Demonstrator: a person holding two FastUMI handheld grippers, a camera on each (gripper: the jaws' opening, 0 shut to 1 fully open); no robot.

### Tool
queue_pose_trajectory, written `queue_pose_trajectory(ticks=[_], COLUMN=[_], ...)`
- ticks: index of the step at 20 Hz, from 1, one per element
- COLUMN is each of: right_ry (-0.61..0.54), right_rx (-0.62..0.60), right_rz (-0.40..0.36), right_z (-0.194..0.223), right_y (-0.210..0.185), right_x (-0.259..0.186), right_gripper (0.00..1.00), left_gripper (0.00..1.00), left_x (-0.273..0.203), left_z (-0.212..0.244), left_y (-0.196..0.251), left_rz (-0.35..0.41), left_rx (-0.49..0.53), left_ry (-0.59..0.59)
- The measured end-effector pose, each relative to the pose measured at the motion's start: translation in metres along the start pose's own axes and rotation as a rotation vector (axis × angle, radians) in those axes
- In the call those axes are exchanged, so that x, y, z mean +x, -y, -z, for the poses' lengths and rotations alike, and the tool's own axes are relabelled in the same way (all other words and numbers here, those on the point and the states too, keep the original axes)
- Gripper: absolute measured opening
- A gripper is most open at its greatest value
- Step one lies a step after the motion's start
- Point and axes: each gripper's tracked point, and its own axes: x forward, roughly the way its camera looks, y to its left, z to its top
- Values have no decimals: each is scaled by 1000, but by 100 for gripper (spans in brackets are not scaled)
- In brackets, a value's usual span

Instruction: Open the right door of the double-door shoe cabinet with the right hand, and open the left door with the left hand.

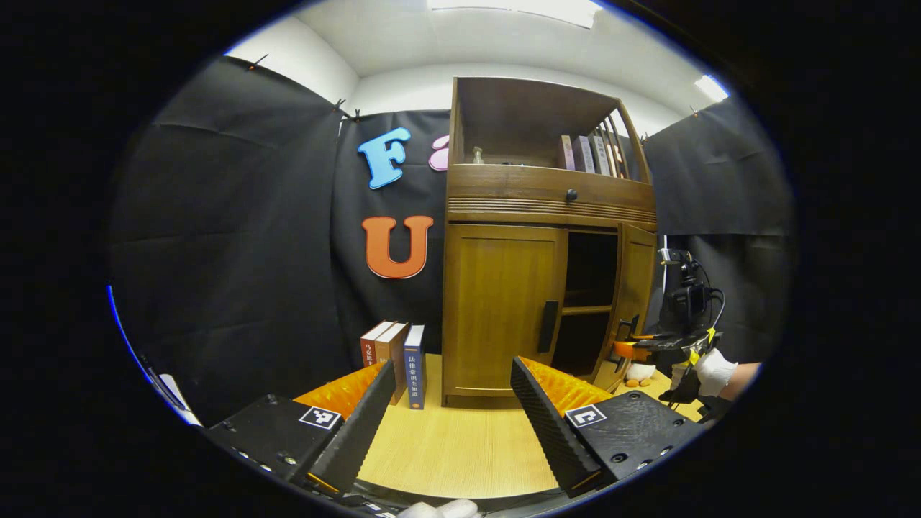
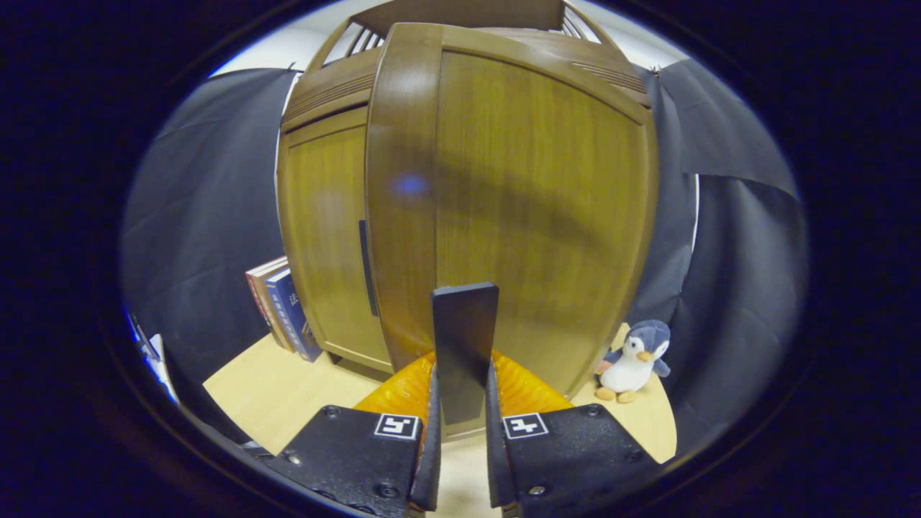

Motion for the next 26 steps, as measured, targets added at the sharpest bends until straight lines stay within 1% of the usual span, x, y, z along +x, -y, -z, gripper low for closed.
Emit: queue_pose_trajectory(ticks=[5, 9, 13, 16, 21, 24, 26], right_ry=[1, -1, 2, 6, -6, -29, -18], right_rx=[33, 65, 101, 127, 171, 205, 245], right_rz=[31, 79, 122, 172, 254, 275, 269], right_z=[13, 23, 31, 36, 47, 58, 58], right_y=[23, 48, 74, 94, 130, 147, 155], right_x=[-32, -55, -73, -82, -92, -92, -95], right_gripper=[28, 27, 23, 19, 12, 8, 5], left_gripper=[97, 97, 97, 97, 97, 97, 97], left_x=[4, 9, 15, 17, 19, 20, 21], left_z=[7, 10, 11, 9, 8, 10, 10], left_y=[21, 37, 55, 67, 79, 82, 81], left_rz=[55, 99, 145, 175, 203, 208, 200], left_rx=[6, 13, 18, 26, 30, 32, 33], left_ry=[-15, -20, -22, -18, -12, -15, -16])
